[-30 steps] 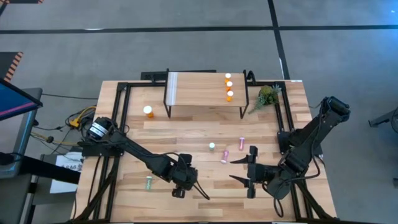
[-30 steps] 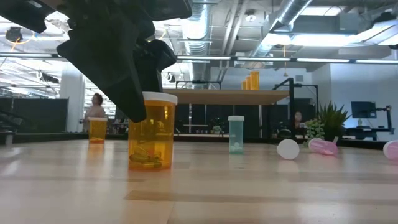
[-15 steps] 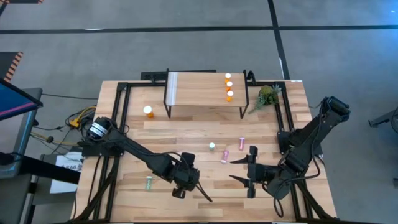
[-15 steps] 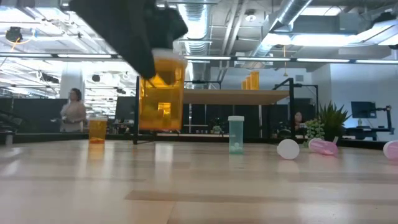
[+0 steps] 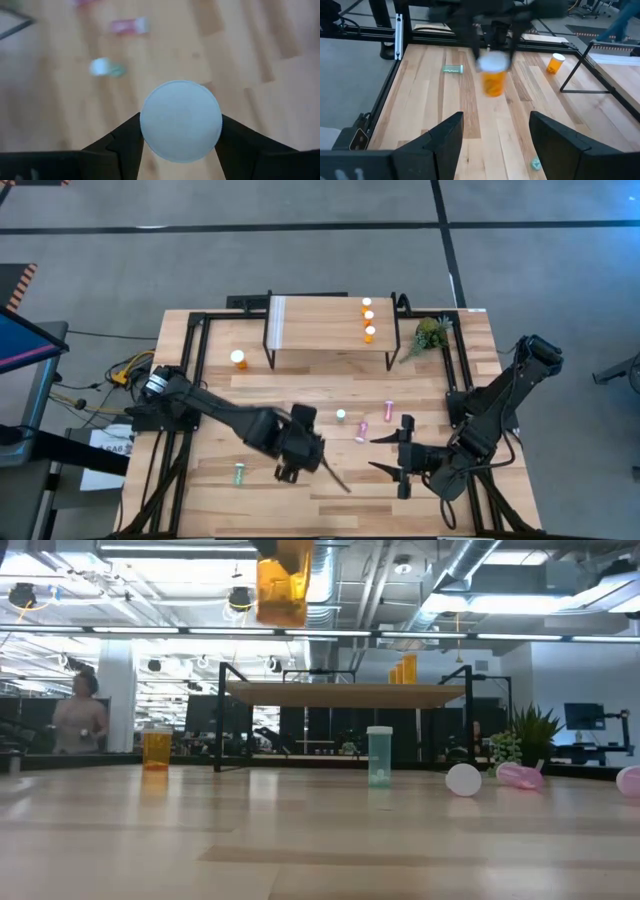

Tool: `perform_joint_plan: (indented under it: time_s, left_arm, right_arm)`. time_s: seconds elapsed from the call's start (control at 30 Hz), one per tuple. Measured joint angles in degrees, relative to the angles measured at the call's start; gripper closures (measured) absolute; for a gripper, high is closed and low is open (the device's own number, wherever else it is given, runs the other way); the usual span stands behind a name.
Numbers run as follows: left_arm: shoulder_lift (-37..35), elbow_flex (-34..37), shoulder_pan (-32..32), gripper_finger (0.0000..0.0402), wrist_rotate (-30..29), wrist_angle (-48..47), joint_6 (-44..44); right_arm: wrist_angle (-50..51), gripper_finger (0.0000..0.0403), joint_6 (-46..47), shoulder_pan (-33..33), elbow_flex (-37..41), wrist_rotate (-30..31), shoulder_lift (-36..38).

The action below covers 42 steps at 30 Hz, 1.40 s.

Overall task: Pick and place medicine bottles onto shelf by color
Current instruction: Put the bottom big orange pill bottle on the shelf

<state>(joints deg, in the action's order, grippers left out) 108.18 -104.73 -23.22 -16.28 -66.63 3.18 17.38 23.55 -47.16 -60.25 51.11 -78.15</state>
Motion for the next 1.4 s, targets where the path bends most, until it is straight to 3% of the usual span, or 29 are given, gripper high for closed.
perform_joint_plan:
  time_s: [0.3, 0.63, 0.87, 1.1, 1.4]
  left_arm:
    - [-6.6, -5.0, 11.4, 0.0208, -0.5, -5.0, -4.2]
    - [-15.9, -5.1, 35.9, 0.0207, 1.6, -4.1, -6.0]
    - [-13.4, -5.1, 49.3, 0.0207, 9.8, -1.5, -10.7]
    - [-8.5, -5.1, 58.7, 0.0207, 11.2, -0.1, -13.6]
    - [-1.9, -5.0, 63.8, 0.0207, 13.5, 3.1, -13.6]
  right_arm:
    - [0.0, 0.0154, 0.0, 0.0, 0.0, -0.1, 0.0]
    - [0.2, 0.0154, -2.6, 0.5, 0.0, -0.2, 0.1]
    - [0.2, 0.0154, -3.3, 2.9, 0.0, -0.2, 0.1]
    - [-0.4, 0.0154, -5.0, 4.8, 0.0, -0.2, 0.1]
    - [-0.3, 0.0154, -5.6, 5.0, 0.0, -0.8, 0.1]
